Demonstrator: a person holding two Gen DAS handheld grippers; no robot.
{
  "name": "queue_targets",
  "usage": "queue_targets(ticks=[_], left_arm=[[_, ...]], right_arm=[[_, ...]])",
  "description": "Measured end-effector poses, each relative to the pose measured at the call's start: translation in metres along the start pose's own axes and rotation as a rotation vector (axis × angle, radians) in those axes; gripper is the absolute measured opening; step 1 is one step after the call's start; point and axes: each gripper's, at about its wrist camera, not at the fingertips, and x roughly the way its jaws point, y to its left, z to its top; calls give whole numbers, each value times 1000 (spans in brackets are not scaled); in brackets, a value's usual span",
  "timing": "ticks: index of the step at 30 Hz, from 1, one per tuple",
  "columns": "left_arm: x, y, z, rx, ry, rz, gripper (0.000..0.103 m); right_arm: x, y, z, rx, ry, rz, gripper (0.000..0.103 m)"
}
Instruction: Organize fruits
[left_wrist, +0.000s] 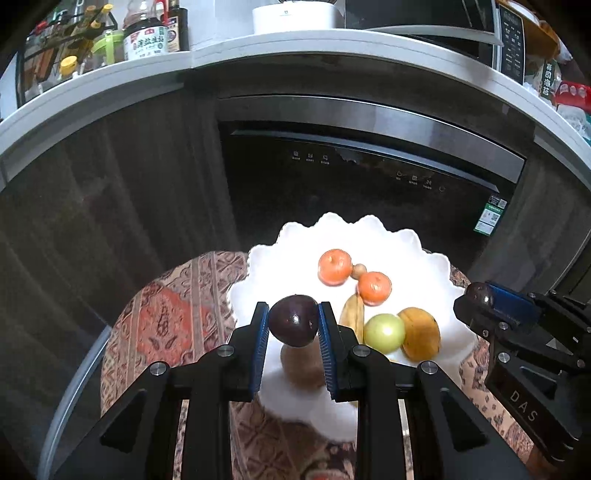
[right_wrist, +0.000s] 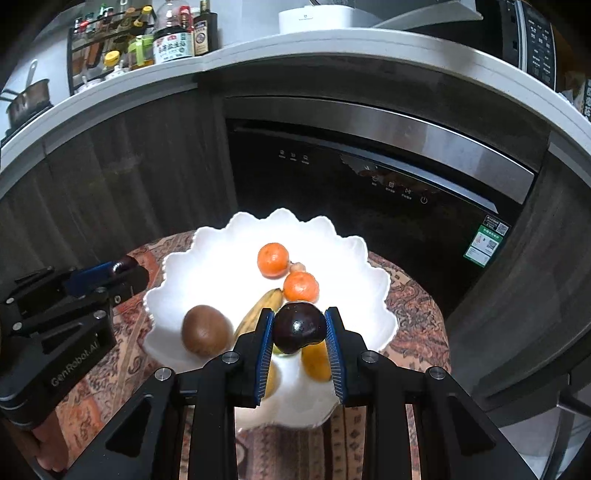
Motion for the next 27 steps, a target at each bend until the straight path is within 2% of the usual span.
queue_targets(ticks=[8,16,18,20,22,24,26,27], left_arm=[[42,-2,14,-1,42,-14,27],[60,-2,14,9,70,-9,27],[63,-1,12,4,83,-4,30],[63,0,10,-1,90,3,42],[61,0,9,4,87,7,46],[58,1,8,13,88,17,50],[53,2,8,14,83,26,63],[51,3,7,11,80,29,65]], right_arm=[[36,-14,14,13,33,-13,29],[62,-20,17,23,80,-1,29],[65,-19,17,17,85,1,29],[65,-18,16,10,88,4,29],[64,-17,16,2,85,-12,30],[62,-17,16,1,86,-31,35],[57,-17,15,4,68,-58,58],[53,-17,14,3,56,-77,62]])
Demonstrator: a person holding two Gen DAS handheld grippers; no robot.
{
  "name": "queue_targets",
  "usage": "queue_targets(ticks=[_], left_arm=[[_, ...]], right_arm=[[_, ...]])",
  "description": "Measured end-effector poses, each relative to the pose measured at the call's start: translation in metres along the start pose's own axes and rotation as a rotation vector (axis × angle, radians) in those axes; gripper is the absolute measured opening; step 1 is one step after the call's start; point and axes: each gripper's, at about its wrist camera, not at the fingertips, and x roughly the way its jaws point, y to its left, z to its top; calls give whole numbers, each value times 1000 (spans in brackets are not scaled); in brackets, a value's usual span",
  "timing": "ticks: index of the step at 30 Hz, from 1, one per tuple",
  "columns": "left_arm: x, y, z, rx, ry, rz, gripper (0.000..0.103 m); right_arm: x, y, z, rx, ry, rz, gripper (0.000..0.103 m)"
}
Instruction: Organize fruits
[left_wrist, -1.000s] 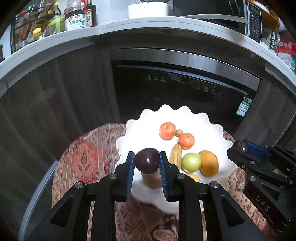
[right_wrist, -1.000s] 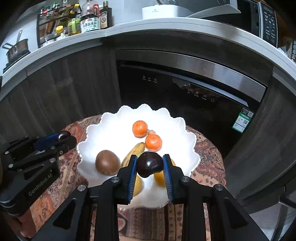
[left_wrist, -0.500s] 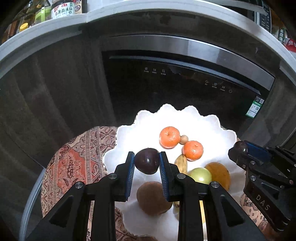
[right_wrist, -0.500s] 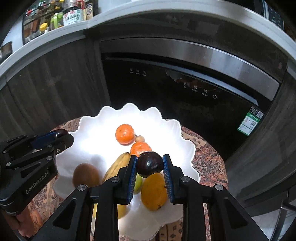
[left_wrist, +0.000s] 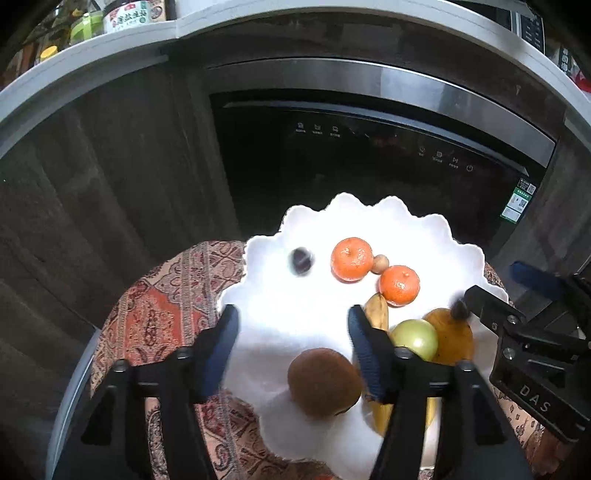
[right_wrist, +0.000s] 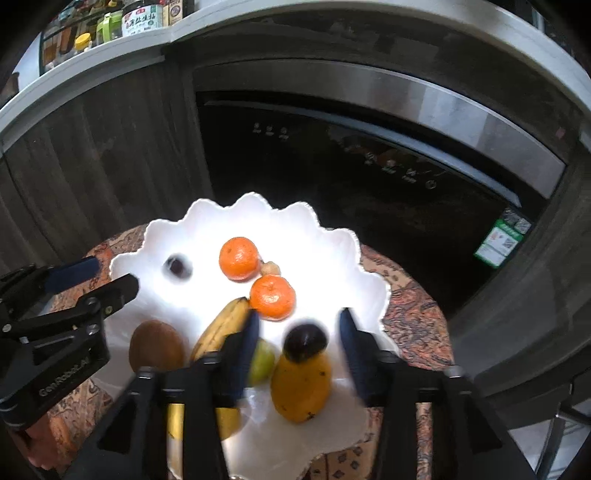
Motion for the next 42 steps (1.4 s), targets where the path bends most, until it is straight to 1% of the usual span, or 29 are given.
queue_targets(ticks=[2,3,4,5,11,14,16,19,24,29,42], left_arm=[[-6,1,-1,-4,-3,-3,69],[-8,1,-2,-3,-4,-1,70],[-12,0,-2,-2,-5,5,74],[-14,0,-3,-2,-6,8,76],[-40,-1,-8,-8,-30,9,83],[-56,-3,-12,-20,-32,10,85],[-66,-3,-14,-28,-33,6,85],[-80,-4,-18,-30,-37,19,86],[-105,-3,-27,-32,-62,31,86],[-129,0,-38,-45,-85,39,89],[-175,-1,-76,-75,-99,36,89]], right_arm=[[-5,-1,-1,1,-10,-17,72],[-8,-1,-2,1,-12,-24,74],[-11,0,-2,1,-15,-30,78],[-15,0,-3,1,-19,-37,79],[-40,-5,-8,17,-41,-50,80],[-54,-7,-11,29,-54,-48,80],[-64,-8,-12,41,-62,-44,80],[-78,-8,-16,54,-76,-35,80],[-101,-6,-23,63,-97,-37,80],[-122,-3,-31,70,-110,-32,80],[-166,1,-60,89,-132,-3,80]])
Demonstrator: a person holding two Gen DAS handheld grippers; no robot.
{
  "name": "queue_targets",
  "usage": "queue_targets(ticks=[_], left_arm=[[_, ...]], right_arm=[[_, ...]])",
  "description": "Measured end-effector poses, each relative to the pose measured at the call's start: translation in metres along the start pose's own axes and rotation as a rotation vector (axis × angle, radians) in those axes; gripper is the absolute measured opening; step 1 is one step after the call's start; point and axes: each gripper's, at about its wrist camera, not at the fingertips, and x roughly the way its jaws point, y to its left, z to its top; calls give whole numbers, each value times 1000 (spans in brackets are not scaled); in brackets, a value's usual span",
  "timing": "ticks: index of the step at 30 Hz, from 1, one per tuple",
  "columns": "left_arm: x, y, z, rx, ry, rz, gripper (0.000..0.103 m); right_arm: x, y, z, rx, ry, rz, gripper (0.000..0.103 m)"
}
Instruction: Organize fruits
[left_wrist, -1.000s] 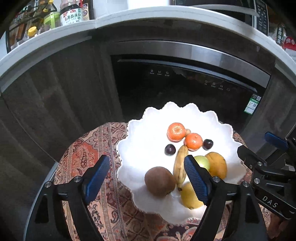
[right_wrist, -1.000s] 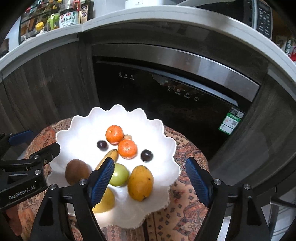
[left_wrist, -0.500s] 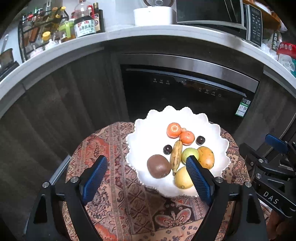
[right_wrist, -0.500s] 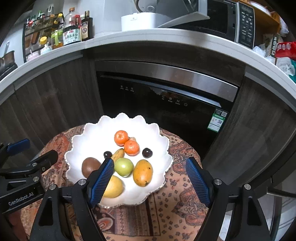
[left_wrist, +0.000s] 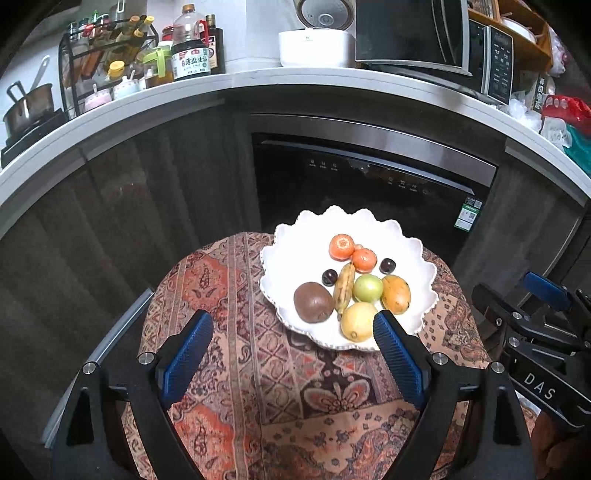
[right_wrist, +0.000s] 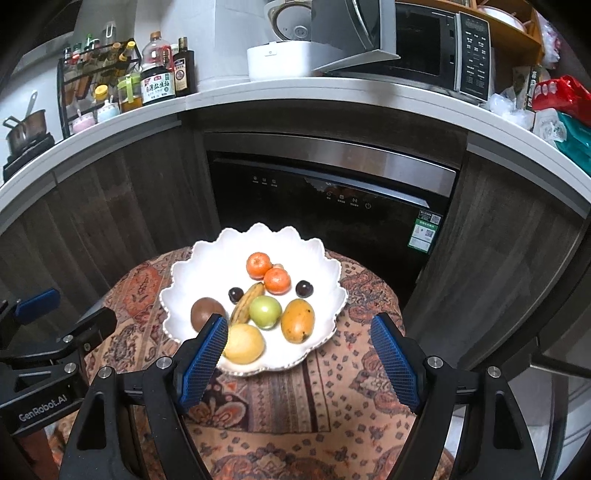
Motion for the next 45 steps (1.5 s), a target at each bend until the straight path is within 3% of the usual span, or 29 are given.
queue_targets(ticks=[26,45], left_arm=[[-66,-14,-64,9,-16,19,89],[-70,-12,-82,-13,8,34,89]], right_arm=[[-63,-12,-66,10,-2,27,80],[-67,-12,-84,8,12,21,80]])
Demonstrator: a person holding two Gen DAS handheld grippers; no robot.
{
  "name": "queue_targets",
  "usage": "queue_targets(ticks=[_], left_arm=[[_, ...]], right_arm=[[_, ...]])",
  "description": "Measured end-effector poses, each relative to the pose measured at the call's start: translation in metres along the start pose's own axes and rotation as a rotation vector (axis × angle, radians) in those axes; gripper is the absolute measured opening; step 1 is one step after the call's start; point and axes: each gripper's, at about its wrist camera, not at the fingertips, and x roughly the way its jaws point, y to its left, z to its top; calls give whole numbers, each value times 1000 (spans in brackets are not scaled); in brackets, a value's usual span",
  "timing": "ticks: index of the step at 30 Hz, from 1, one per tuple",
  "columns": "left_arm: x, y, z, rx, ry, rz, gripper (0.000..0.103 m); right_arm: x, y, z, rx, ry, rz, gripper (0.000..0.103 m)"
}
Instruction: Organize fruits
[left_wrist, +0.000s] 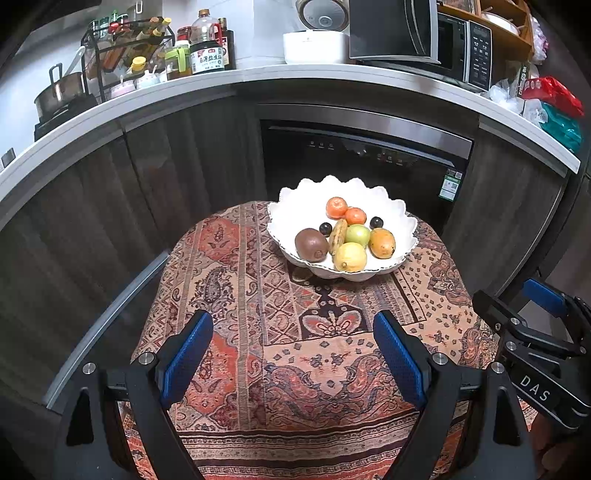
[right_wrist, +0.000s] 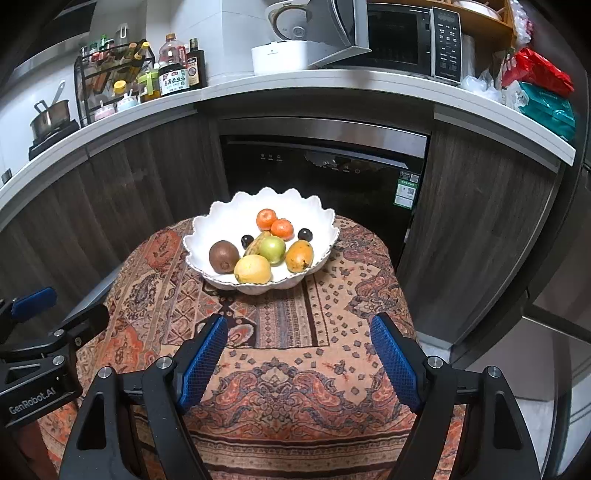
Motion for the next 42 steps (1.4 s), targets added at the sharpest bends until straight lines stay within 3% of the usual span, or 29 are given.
queue_targets(ticks=[42], left_arm=[[1,4,-2,-5,2,12,90]], right_arm=[[2,0,-1,3,4,-4,80]])
